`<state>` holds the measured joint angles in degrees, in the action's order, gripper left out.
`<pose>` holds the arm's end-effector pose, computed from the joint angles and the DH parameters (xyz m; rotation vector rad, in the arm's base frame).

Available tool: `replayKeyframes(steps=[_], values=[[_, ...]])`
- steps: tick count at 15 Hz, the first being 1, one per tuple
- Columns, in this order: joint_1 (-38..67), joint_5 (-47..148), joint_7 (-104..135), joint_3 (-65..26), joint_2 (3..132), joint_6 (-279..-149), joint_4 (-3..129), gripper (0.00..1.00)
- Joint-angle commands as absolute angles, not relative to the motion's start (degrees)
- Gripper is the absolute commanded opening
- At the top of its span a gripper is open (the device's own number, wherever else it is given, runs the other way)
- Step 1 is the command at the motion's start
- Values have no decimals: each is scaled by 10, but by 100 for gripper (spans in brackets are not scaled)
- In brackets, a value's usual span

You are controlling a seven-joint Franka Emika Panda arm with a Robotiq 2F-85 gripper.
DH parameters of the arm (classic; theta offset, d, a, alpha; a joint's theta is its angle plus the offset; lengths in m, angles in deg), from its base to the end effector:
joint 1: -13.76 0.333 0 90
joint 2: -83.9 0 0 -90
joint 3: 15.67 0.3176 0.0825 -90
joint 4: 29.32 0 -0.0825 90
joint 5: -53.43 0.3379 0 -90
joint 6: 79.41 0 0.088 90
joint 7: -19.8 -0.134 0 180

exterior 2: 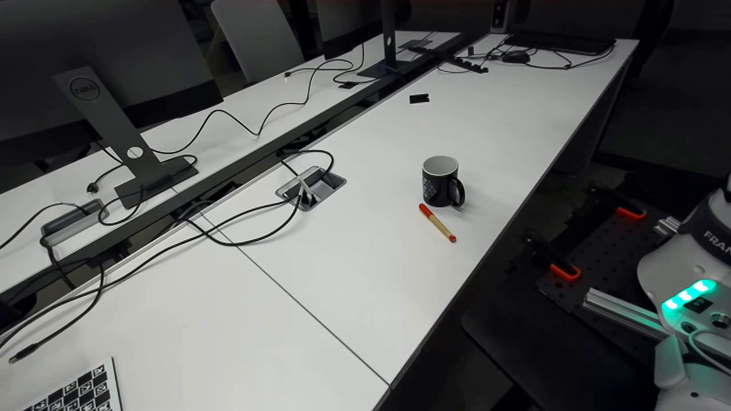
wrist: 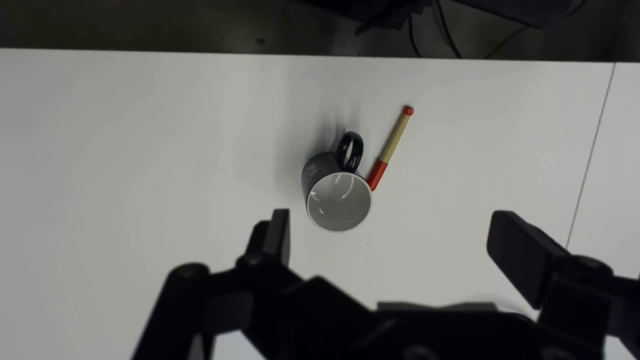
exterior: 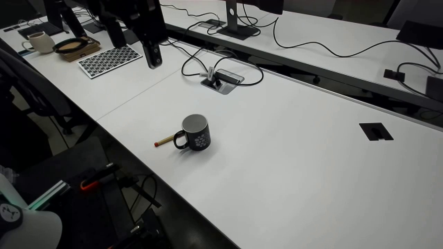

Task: Move the black mug to the left

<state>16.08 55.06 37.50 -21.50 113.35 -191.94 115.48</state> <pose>0.3374 -0.0191 0.4411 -3.0332 -0.3818 0.0572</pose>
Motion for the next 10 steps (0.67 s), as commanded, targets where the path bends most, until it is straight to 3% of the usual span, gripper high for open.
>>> replayKeyframes(steps=[1,10], values=[[164,571,306,-185,1081,-1983,1167,100],[163,558,271,-155,1012,-2040,1187,100]])
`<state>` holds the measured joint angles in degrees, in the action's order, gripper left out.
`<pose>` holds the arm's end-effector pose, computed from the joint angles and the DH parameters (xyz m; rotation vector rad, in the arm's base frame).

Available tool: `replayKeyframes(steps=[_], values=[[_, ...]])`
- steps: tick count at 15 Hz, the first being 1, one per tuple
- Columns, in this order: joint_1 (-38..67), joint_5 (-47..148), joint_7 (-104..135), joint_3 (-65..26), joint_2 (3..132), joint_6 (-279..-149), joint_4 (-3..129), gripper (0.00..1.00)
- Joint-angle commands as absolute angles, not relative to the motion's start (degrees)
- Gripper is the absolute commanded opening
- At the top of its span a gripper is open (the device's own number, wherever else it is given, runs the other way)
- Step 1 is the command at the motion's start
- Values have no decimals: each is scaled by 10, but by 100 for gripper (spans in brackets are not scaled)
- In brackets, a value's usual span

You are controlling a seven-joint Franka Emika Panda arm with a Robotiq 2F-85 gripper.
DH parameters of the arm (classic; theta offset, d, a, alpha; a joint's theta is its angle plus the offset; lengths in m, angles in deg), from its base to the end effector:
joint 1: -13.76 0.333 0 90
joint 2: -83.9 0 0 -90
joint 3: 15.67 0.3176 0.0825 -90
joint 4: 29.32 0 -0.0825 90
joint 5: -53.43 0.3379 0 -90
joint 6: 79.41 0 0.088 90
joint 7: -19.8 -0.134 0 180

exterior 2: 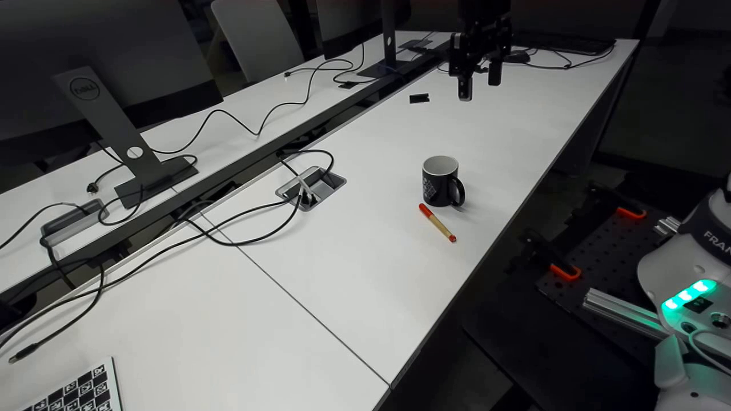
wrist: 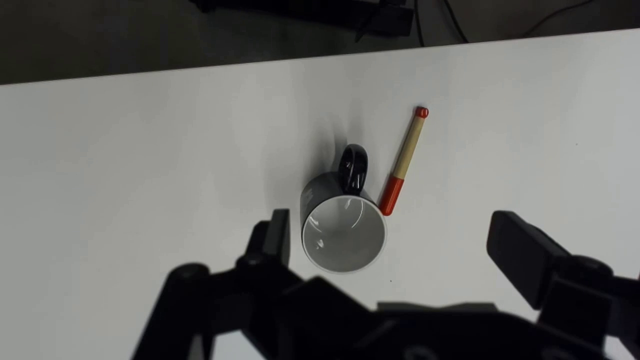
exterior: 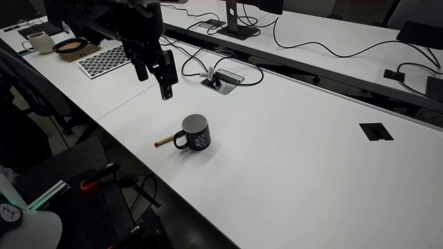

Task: Move the black mug to the left

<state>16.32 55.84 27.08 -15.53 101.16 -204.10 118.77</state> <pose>0.3668 0.0198 0.3597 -3.0920 -0.2296 0.1641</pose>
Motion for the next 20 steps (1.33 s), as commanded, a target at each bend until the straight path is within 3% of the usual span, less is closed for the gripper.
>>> replayKeyframes(steps=[1,20], values=[[163,558,270,-155,1007,-2041,1187,100],[190,676,248,-128,880,-2188,1209,100]])
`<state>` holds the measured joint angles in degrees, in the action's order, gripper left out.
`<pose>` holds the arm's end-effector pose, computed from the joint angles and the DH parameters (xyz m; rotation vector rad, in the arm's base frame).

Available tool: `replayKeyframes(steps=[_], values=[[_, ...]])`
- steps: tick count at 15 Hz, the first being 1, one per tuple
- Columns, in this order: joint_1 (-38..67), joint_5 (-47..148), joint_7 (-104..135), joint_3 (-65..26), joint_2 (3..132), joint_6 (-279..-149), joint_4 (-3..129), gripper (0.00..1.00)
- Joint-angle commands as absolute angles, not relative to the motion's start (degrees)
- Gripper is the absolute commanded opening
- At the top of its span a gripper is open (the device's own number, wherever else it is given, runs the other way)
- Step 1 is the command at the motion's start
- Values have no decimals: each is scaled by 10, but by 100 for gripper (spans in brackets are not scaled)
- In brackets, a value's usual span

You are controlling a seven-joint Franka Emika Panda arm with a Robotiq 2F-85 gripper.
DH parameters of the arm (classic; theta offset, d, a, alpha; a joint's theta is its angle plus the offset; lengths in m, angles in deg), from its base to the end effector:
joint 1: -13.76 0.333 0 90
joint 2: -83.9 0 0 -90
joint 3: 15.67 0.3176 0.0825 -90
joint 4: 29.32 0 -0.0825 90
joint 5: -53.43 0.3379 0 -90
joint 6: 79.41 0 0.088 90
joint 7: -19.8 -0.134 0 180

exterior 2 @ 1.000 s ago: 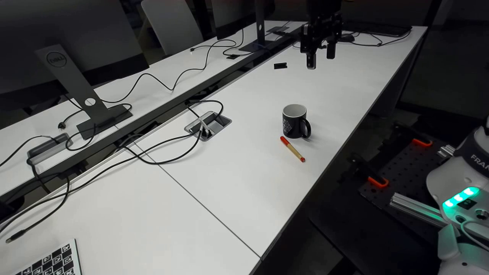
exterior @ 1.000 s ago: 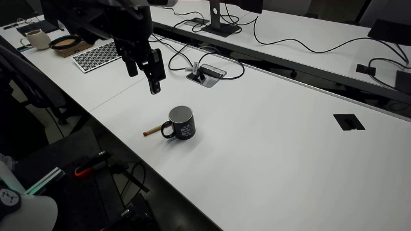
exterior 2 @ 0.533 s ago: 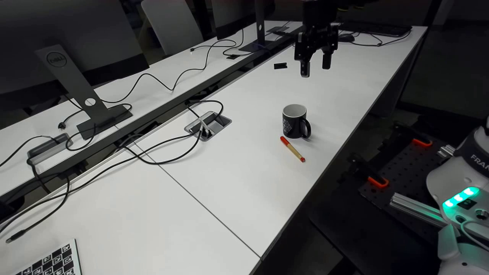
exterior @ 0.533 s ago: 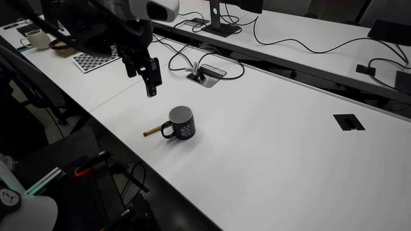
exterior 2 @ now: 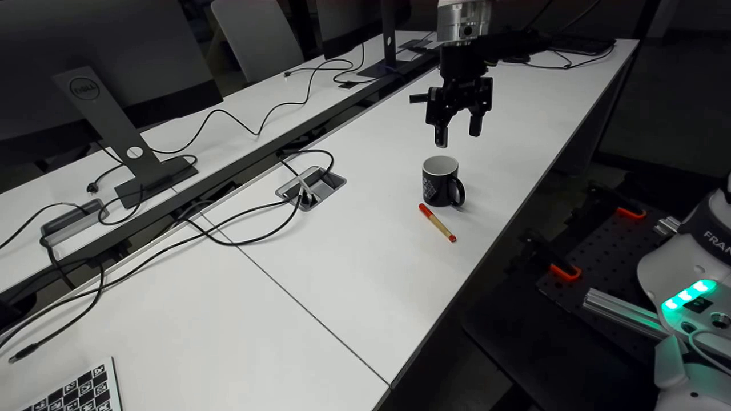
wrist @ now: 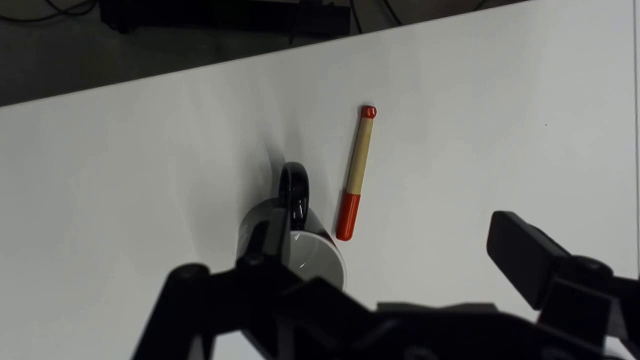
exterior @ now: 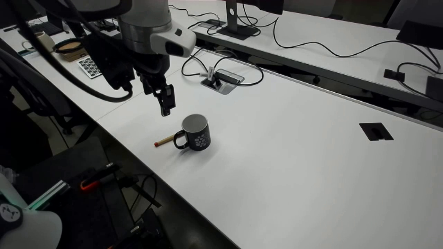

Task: Move the black mug to the left

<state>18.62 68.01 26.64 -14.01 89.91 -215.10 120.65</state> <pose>0.3796 0.0509 0.2881 -2.9722 -0.0557 0.2128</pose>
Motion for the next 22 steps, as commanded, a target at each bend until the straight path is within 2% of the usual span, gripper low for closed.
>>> replayKeyframes(steps=[1,22], values=[[192,676,247,-124,872,-2194,1209,100],[183,554,100,-126,785,-2273,1209,100]])
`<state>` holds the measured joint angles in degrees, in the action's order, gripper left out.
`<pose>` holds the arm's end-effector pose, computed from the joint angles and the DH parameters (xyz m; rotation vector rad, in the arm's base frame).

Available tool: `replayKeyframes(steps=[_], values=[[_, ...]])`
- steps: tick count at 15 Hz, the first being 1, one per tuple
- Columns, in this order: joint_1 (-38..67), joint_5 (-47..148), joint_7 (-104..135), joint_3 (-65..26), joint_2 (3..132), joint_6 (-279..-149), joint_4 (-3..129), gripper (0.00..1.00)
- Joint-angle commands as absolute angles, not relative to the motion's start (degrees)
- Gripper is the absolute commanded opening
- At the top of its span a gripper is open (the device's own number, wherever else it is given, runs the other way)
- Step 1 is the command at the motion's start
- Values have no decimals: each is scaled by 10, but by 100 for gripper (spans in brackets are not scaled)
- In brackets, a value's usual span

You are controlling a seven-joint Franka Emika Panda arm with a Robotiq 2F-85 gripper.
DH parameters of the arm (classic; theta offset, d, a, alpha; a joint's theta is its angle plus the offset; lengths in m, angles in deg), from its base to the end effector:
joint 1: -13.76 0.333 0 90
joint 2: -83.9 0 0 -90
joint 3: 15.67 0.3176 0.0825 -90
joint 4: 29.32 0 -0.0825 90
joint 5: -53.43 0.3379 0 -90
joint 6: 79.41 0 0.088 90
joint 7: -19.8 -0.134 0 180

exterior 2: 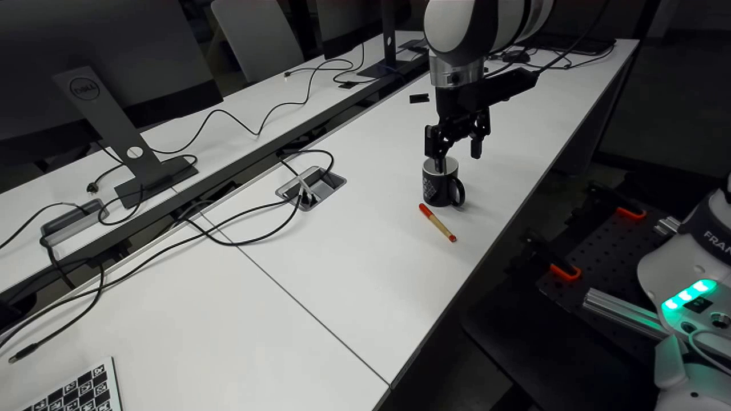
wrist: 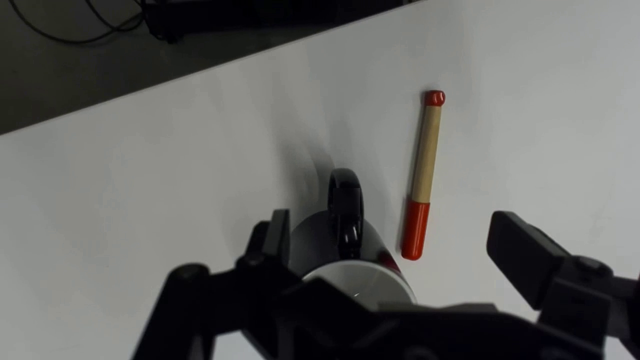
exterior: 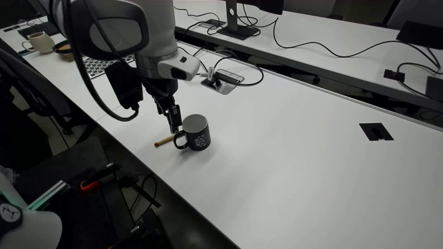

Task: Move the black mug to the left

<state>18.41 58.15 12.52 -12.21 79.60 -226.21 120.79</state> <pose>0.3919 0.0562 0.2300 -3.1062 0.0891 0.2141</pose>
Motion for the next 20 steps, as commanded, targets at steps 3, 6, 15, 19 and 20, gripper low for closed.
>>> replayKeyframes(steps=[3,6,15,19,20], values=[[184,543,94,-128,773,-2273,1205,100],[183,550,101,-126,763,-2280,1203,100],[185,551,101,-128,733,-2309,1195,100],[186,552,105,-127,719,-2317,1187,100],[186,553,107,-127,715,-2319,1184,100]])
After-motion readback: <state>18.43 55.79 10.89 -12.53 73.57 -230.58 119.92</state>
